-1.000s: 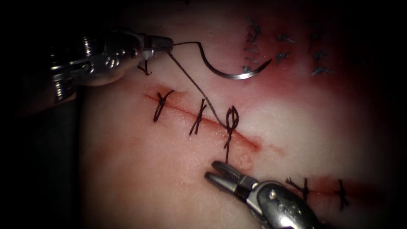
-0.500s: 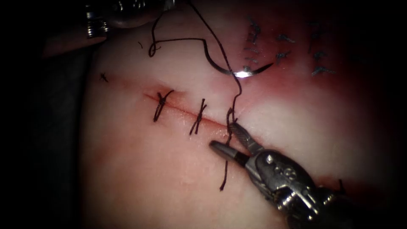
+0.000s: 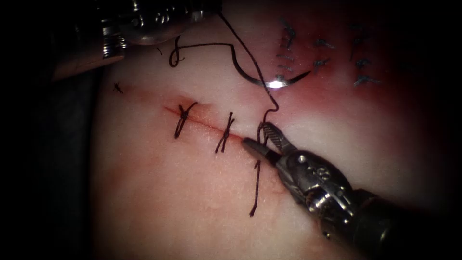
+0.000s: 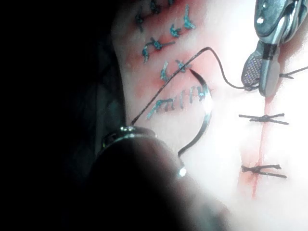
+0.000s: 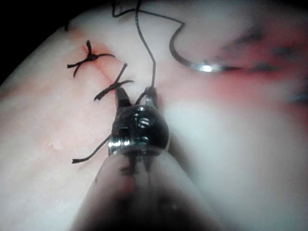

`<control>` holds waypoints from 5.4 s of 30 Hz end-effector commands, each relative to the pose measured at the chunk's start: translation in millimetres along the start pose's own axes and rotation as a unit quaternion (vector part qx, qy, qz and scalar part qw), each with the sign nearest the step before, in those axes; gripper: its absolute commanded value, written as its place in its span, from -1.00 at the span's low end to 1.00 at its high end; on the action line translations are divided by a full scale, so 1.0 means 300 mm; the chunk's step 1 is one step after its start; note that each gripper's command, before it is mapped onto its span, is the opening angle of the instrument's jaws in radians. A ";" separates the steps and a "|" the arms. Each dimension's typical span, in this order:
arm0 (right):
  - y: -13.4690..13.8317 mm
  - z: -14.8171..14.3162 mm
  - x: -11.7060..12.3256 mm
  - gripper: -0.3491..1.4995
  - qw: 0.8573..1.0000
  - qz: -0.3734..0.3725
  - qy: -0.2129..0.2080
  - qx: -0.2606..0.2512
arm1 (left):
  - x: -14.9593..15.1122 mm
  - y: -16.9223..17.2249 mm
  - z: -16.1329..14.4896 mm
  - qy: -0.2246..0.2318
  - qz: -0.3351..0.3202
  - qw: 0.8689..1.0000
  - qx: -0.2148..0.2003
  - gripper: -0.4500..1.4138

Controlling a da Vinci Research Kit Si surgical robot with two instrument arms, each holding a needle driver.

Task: Wound Closure
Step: Move the suture piece out of the way.

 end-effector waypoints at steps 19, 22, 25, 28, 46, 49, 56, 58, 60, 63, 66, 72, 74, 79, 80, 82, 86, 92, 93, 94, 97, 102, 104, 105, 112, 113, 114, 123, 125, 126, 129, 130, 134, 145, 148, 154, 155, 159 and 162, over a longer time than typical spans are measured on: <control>-0.0036 -0.0015 -0.0042 -1.00 0.999 0.020 -0.026 0.010 | 0.001 -0.002 0.002 0.006 0.004 1.000 0.001 -0.89; -0.0043 -0.0077 -0.0030 -1.00 1.000 0.023 -0.010 0.014 | 0.000 -0.003 0.002 0.007 0.004 1.000 0.000 -0.89; -0.0041 -0.0150 -0.0009 -1.00 1.000 0.026 0.000 0.015 | -0.001 -0.003 0.002 0.007 0.004 1.000 0.000 -0.89; -0.0009 -0.0230 0.0026 -1.00 0.999 0.029 0.011 0.010 | -0.001 -0.003 0.002 0.008 0.002 1.000 0.000 -0.89; 0.0187 -0.0347 0.0060 -1.00 1.000 0.022 -0.008 0.007 | -0.002 -0.002 0.001 0.010 0.005 1.000 -0.002 -0.89; 0.0197 -0.0358 0.0059 -1.00 1.000 0.010 -0.004 0.020 | -0.002 -0.002 0.001 0.010 0.002 1.000 -0.001 -0.89; 0.0219 -0.0359 0.0065 -0.73 0.998 -0.004 0.013 0.059 | -0.002 -0.001 0.001 0.009 0.002 1.000 -0.001 -0.89; 0.0179 -0.0326 0.0056 0.51 0.998 -0.002 0.024 0.060 | -0.002 -0.002 0.002 0.009 0.002 1.000 -0.001 -0.89; 0.0130 -0.0285 0.0047 0.87 0.996 -0.013 0.036 0.085 | -0.001 -0.002 0.002 0.009 -0.002 1.000 0.000 -0.89; 0.0062 -0.0236 0.0031 0.91 0.994 -0.047 0.045 0.093 | -0.001 -0.001 0.002 0.007 -0.001 1.000 0.001 -0.89; -0.0003 -0.0196 0.0015 0.78 0.992 -0.066 0.044 0.094 | -0.001 0.000 0.002 0.008 0.000 1.000 0.001 -0.89; -0.0078 -0.0129 0.0016 0.53 0.990 -0.099 0.034 0.091 | -0.003 0.000 0.001 0.011 -0.001 1.000 -0.001 -0.89; -0.0094 -0.0114 0.0018 0.54 0.990 -0.109 0.031 0.088 | -0.003 0.000 0.000 0.012 -0.001 1.000 -0.001 -0.89; -0.0127 -0.0084 0.0027 0.56 0.989 -0.118 0.030 0.081 | -0.003 0.000 0.001 0.011 -0.003 1.000 0.000 -0.89; -0.0131 -0.0077 0.0029 0.49 0.989 -0.118 0.030 0.080 | -0.003 0.000 0.001 0.011 -0.003 1.000 0.000 -0.89; -0.0132 -0.0069 0.0031 0.31 0.989 -0.118 0.029 0.080 | -0.003 0.001 0.000 0.011 -0.003 1.000 0.001 -0.89; -0.0106 -0.0069 0.0031 0.16 0.990 -0.119 0.027 0.076 | -0.003 0.001 -0.001 0.012 -0.001 1.000 -0.001 -0.89; -0.0083 -0.0074 0.0035 0.16 0.990 -0.119 0.020 0.076 | -0.004 0.001 -0.001 0.013 0.000 1.000 -0.002 -0.89; -0.0082 -0.0071 0.0037 0.14 0.990 -0.119 0.017 0.077 | -0.004 0.001 -0.001 0.013 0.000 1.000 -0.001 -0.89; -0.0081 -0.0069 0.0038 0.14 0.990 -0.119 0.015 0.077 | -0.004 0.001 0.000 0.013 0.000 1.000 -0.001 -0.89; -0.0080 -0.0065 0.0040 0.09 0.989 -0.122 0.009 0.078 | -0.003 0.002 0.000 0.011 0.000 1.000 -0.001 -0.89; -0.0075 -0.0032 0.0046 -0.29 0.988 -0.136 -0.006 0.076 | -0.003 0.002 0.000 0.011 0.001 1.000 -0.002 -0.89; -0.0072 -0.0014 0.0049 -0.40 0.987 -0.139 -0.010 0.076 | -0.003 0.002 0.000 0.011 0.002 1.000 -0.003 -0.89; -0.0068 -0.0004 0.0050 -0.46 0.987 -0.144 -0.011 0.075 | -0.003 0.003 0.000 0.011 0.002 1.000 -0.003 -0.89; -0.0052 0.0004 0.0045 -1.00 0.980 -0.190 -0.053 0.024 | -0.004 0.003 0.000 0.012 0.003 1.000 -0.005 -0.89; -0.0054 0.0001 0.0046 -1.00 0.980 -0.189 -0.059 0.022 | -0.004 0.003 0.000 0.012 0.003 1.000 -0.005 -0.89; -0.0058 -0.0004 0.0047 -1.00 0.979 -0.192 -0.065 0.024 | -0.004 0.003 0.000 0.012 0.003 1.000 -0.005 -0.89; -0.0074 -0.0155 0.0108 -1.00 0.984 -0.166 -0.050 0.045 | -0.004 0.001 0.000 0.013 0.002 1.000 -0.007 -0.89; -0.0043 -0.0226 0.0141 -1.00 0.985 -0.164 -0.038 0.040 | -0.004 0.001 -0.001 0.013 0.002 1.000 -0.008 -0.89; -0.0025 -0.0255 0.0155 -1.00 0.985 -0.163 -0.035 0.036 | -0.005 0.001 -0.001 0.014 0.002 1.000 -0.008 -0.89; 0.0060 -0.0336 0.0203 -1.00 0.987 -0.159 -0.027 0.025 | -0.005 0.000 -0.001 0.015 0.002 1.000 -0.009 -0.89; 0.0091 -0.0356 0.0214 -1.00 0.987 -0.156 -0.026 0.023 | -0.005 0.000 -0.001 0.015 0.002 1.000 -0.009 -0.89; 0.0245 -0.0405 0.0237 -1.00 0.990 -0.140 -0.019 0.008 | -0.005 0.001 -0.001 0.014 0.003 1.000 -0.008 -0.89; 0.0422 -0.0228 0.0148 -1.00 0.998 -0.019 0.022 0.054 | -0.003 0.003 -0.001 0.011 0.004 1.000 -0.004 -0.89; 0.0395 -0.0178 0.0141 -1.00 0.998 -0.009 0.018 0.060 | -0.004 0.004 -0.001 0.012 0.004 1.000 -0.004 -0.89; 0.0406 -0.0094 0.0104 -0.22 0.998 0.002 -0.018 0.061 | -0.006 0.004 -0.002 0.016 0.001 1.000 -0.006 -0.89; 0.0419 -0.0084 0.0083 0.31 0.998 0.005 -0.028 0.061 | -0.006 0.004 -0.003 0.016 -0.001 1.000 -0.006 -0.89; 0.0466 -0.0054 0.0002 0.76 0.995 -0.012 -0.080 0.052 | -0.006 0.004 -0.003 0.018 -0.006 1.000 -0.006 -0.89; 0.0492 -0.0040 -0.0053 0.82 0.991 -0.025 -0.130 0.038 | -0.006 0.006 -0.004 0.017 -0.003 1.000 -0.008 -0.89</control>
